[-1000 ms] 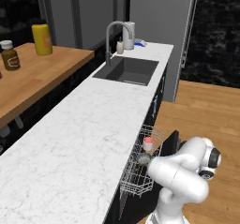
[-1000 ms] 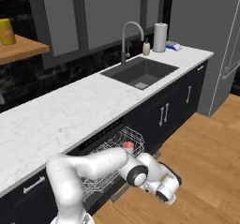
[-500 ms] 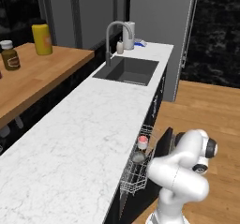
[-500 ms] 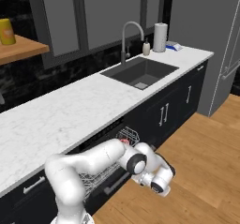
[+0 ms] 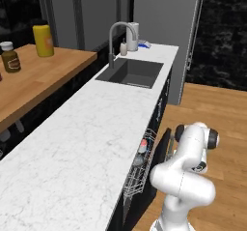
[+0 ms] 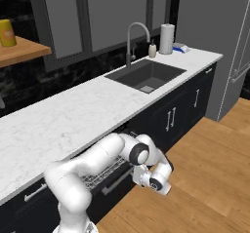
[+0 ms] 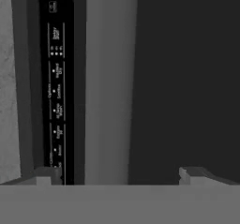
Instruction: Pick up the cup and bowl from the counter, place them in the dishwasher, and close the dishwasher door.
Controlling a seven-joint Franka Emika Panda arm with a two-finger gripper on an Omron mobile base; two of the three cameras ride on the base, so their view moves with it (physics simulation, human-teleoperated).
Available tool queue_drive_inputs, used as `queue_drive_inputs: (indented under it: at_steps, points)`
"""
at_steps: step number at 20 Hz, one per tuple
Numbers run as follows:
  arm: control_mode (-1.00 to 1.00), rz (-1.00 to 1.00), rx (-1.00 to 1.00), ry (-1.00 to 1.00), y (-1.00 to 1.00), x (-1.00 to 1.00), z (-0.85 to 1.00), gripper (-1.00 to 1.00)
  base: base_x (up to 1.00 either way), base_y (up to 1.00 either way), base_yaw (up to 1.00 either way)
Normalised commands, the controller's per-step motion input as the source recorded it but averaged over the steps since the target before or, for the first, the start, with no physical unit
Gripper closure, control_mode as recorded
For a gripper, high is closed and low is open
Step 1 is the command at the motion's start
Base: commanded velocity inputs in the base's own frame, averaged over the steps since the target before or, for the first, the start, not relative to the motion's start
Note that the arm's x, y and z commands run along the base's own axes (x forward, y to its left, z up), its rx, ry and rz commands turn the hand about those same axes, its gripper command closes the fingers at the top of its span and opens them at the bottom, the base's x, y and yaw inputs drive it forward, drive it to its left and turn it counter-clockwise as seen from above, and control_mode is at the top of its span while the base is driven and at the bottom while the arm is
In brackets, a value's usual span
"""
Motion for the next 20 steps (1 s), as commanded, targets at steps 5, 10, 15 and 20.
queue_drive_inputs:
  at_steps: [5,10,15,20]
  points:
    - [-1.00,-0.14,-0.08,0.00,1.00,0.00,0.00,-1.00,0.00,0.00,0.00]
    - [-1.00,-0.13,-0.04,0.01,1.00,0.03,0.00,-1.00,0.00,0.00,0.00]
    - [-1.00,-0.03,0.00,0.15,1.00,0.27,0.00,-1.00,0.00,0.00,0.00]
    - [-1.00,0.15,0.26,0.01,1.00,0.27,-0.29,-1.00,0.00,0.00,0.00]
